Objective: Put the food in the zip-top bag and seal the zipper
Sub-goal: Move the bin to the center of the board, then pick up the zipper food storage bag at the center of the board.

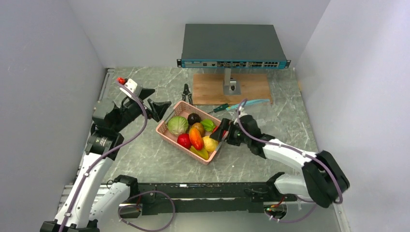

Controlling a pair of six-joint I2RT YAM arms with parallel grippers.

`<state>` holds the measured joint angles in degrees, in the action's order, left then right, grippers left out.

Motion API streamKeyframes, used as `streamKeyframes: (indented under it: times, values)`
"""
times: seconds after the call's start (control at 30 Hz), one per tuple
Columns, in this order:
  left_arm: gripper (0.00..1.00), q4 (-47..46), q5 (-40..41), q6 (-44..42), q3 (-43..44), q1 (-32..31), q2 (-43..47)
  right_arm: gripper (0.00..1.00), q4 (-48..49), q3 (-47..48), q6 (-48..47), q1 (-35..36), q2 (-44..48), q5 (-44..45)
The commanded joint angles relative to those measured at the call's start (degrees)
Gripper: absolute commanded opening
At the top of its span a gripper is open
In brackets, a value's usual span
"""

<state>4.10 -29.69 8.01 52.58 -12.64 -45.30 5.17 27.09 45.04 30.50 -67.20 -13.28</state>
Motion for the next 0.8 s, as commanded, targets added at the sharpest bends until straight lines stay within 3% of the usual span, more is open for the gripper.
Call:
streamKeyframes:
  times: [0.0, 0.17, 0.33, 0.5, 0.6, 0.67, 0.77]
  values:
    - [0.99, -1.26, 5.55, -3.77, -6.81, -0.36, 2.94, 1.00, 13.83, 5.27, 6.72, 8.69, -7.25, 1.36]
    - [0.99, 2.69, 13.57, -6.71, -8.27, -2.09, 7.14, 1.00, 17.52, 17.94, 7.11, 17.54, -21.00, 2.38]
    - [0.99, 3.89, 19.64, -10.51, -8.74, -5.37, 8.30, 1.00, 2.56, 27.88, 1.61, 19.53, -24.57, 11.82]
    - [0.99, 4.44, 18.50, -10.27, -8.05, -6.40, 7.12, 1.00, -16.17, 26.98, -6.42, 19.43, -15.62, 33.50]
    - [0.99, 4.37, 16.67, -9.64, -7.69, -6.42, 6.79, 1.00, -28.95, 26.81, -11.86, 19.18, -11.74, 53.10]
    - [0.99, 4.11, 16.14, -9.43, -7.85, -6.43, 6.80, 1.00, -35.13, 27.61, -15.74, 18.45, -12.43, 63.83]
    - [0.99, 4.22, 15.64, -9.33, -7.55, -6.43, 6.44, 1.00, -40.64, 29.74, -21.67, 16.20, -18.12, 71.36]
